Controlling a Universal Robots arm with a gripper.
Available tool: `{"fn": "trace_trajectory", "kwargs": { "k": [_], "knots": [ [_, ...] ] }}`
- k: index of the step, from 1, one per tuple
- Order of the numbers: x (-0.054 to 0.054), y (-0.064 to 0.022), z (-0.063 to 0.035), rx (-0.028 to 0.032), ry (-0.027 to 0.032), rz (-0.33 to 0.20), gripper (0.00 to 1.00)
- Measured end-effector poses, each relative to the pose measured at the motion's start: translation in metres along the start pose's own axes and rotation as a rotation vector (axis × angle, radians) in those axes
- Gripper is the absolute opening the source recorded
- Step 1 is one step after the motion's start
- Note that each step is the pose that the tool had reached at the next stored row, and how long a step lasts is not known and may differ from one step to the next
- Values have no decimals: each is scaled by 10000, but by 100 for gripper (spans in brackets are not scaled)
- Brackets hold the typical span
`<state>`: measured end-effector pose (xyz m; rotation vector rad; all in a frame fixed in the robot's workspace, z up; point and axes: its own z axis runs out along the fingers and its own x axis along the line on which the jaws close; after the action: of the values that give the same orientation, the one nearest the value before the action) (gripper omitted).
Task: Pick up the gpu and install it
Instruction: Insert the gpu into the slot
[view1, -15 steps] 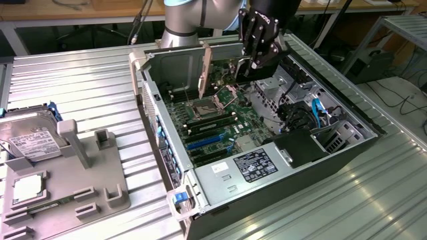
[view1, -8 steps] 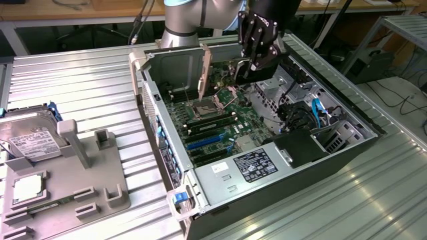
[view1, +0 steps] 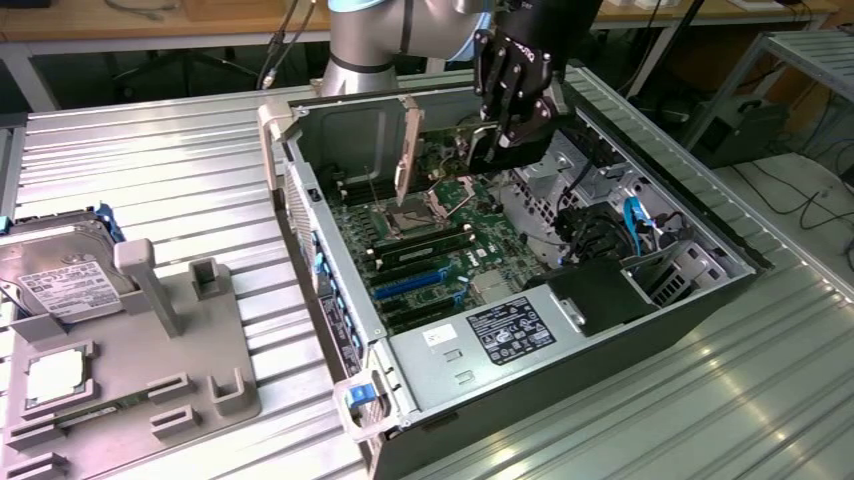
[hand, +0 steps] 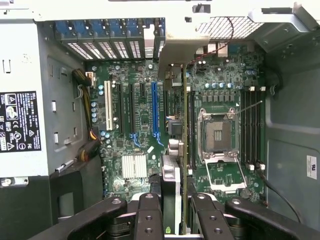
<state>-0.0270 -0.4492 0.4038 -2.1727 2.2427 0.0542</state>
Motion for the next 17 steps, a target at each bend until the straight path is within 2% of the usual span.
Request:
{"fn": "trace_trajectory", "kwargs": {
  "k": [5,13,17],
  "knots": [
    [2,0,60,0,-1,0,28],
    [8,1,215,1,-2,2,28],
    [9,4,235,3,-2,0,28]
  ]
}}
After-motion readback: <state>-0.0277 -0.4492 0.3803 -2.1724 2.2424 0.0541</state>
